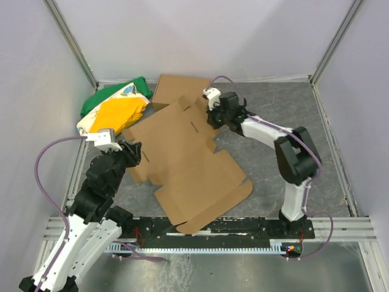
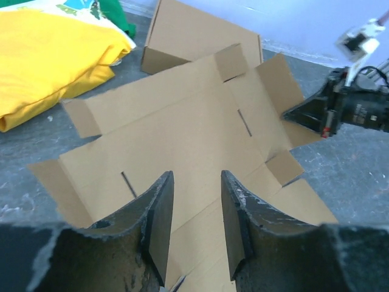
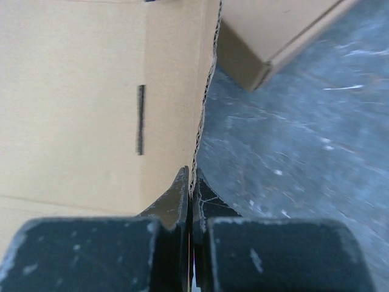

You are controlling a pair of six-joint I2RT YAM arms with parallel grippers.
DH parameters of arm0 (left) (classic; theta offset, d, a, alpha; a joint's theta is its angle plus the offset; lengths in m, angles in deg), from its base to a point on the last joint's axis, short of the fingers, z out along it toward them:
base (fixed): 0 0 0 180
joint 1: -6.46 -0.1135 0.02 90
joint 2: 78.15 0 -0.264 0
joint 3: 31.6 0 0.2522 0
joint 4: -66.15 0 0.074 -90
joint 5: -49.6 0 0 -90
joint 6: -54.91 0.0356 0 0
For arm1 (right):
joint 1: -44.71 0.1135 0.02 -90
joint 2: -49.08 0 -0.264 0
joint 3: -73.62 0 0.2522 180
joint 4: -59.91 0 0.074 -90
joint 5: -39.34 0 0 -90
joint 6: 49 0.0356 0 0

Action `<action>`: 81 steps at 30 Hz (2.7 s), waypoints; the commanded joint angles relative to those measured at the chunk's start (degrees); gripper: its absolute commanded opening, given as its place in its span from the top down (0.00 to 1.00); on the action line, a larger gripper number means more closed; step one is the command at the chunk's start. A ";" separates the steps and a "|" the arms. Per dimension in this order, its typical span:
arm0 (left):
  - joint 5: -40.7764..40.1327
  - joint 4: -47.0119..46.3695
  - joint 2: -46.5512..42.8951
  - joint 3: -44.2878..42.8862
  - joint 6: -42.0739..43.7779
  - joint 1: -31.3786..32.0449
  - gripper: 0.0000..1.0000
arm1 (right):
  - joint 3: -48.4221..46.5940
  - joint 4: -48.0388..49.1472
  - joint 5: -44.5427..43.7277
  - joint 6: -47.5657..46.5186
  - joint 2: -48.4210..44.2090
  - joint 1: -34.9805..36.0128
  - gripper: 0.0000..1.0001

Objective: Fold the paper box

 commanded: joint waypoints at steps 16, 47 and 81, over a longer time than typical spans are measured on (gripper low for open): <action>19.99 -20.17 29.33 -21.61 14.18 0.11 0.20 | 53.07 54.13 -21.36 8.22 -37.18 -0.20 0.98; 47.82 -9.06 61.95 -40.93 47.90 1.48 0.18 | 78.62 47.73 -12.45 3.62 -79.52 -0.09 0.98; 26.71 -23.28 38.46 -14.85 51.83 18.42 0.97 | 43.86 -18.57 -29.09 22.12 -81.27 -0.25 0.01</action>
